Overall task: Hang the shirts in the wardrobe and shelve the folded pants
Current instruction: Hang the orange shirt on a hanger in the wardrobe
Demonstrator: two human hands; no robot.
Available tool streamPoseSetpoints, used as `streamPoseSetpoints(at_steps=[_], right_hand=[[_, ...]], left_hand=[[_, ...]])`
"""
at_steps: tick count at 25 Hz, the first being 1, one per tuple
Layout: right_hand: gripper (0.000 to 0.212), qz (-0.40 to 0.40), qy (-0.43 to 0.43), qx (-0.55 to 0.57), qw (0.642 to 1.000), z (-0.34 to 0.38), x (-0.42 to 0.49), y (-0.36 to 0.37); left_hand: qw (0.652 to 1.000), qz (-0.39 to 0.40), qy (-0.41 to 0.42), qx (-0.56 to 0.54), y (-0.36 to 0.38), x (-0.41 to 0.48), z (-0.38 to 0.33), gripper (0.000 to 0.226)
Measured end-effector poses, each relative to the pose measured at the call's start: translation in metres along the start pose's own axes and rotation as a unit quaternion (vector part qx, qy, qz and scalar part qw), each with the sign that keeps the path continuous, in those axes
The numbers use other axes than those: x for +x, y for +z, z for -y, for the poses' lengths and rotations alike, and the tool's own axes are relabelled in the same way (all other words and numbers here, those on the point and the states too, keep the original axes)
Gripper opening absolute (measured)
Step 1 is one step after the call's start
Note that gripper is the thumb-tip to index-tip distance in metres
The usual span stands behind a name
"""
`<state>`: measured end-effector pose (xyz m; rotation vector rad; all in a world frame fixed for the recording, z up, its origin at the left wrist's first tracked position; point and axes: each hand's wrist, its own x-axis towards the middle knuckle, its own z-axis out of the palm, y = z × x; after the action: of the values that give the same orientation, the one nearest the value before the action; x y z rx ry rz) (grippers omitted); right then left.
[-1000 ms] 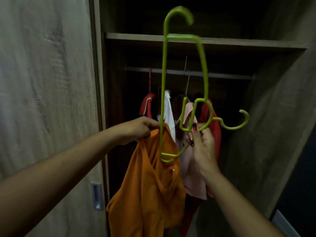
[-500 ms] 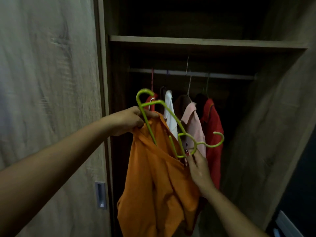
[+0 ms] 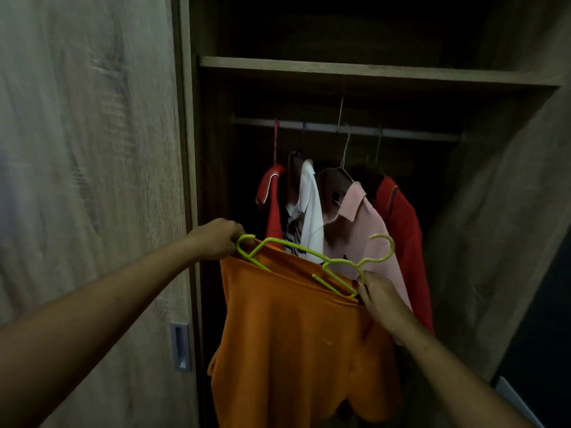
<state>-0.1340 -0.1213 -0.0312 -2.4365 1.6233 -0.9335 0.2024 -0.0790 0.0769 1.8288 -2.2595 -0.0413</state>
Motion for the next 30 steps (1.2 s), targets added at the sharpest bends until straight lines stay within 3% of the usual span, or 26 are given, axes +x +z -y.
streamPoseSetpoints(at_steps=[4,9,12,14,16,18,21,23,25,26,28,30], right_hand=[[0.019,0.046,-0.011,-0.069,0.996,-0.002,-0.002,0.001],[0.014,0.037,-0.125,-0.069,0.989,0.059,0.014,-0.011],[0.013,0.025,-0.142,-0.032,0.989,0.068,0.022,-0.021],[0.012,0.004,-0.137,-0.017,0.990,0.062,0.026,-0.029],[0.013,0.016,-0.143,-0.021,0.989,0.060,0.027,-0.038],[0.013,0.017,-0.131,-0.014,0.991,0.059,0.028,-0.049],[0.010,-0.008,-0.120,0.006,0.993,0.051,0.025,-0.079],[0.016,-0.011,-0.103,0.030,0.994,0.035,0.016,-0.112],[0.026,0.042,-0.058,0.024,0.997,0.013,0.004,-0.149],[0.021,0.083,-0.031,0.015,0.996,0.005,-0.004,-0.165],[0.009,0.128,0.017,0.039,0.991,-0.005,-0.022,-0.189],[0.025,0.115,0.036,0.094,0.988,-0.007,-0.033,-0.204]], left_hand=[[1.000,0.025,0.005,-0.005,0.004,-0.003,-0.010,0.043],[0.995,-0.020,0.053,-0.077,0.017,-0.001,-0.046,0.050],[0.990,0.020,0.084,-0.109,0.011,-0.001,-0.039,0.049],[0.993,-0.006,0.089,-0.079,0.014,-0.001,-0.018,0.048],[0.993,0.022,0.098,-0.055,0.028,-0.002,-0.001,0.040],[0.982,0.059,0.119,-0.137,0.044,-0.004,-0.005,0.026],[0.958,-0.038,0.145,-0.243,0.057,0.007,-0.027,0.020],[0.947,-0.100,0.174,-0.250,0.054,0.022,-0.036,0.021],[0.941,-0.124,0.188,-0.254,0.048,0.038,-0.043,0.028],[0.937,-0.132,0.191,-0.260,0.045,0.047,-0.046,0.031],[0.929,-0.127,0.209,-0.278,0.039,0.061,-0.062,0.025],[0.924,-0.102,0.236,-0.284,0.033,0.071,-0.084,0.021]])
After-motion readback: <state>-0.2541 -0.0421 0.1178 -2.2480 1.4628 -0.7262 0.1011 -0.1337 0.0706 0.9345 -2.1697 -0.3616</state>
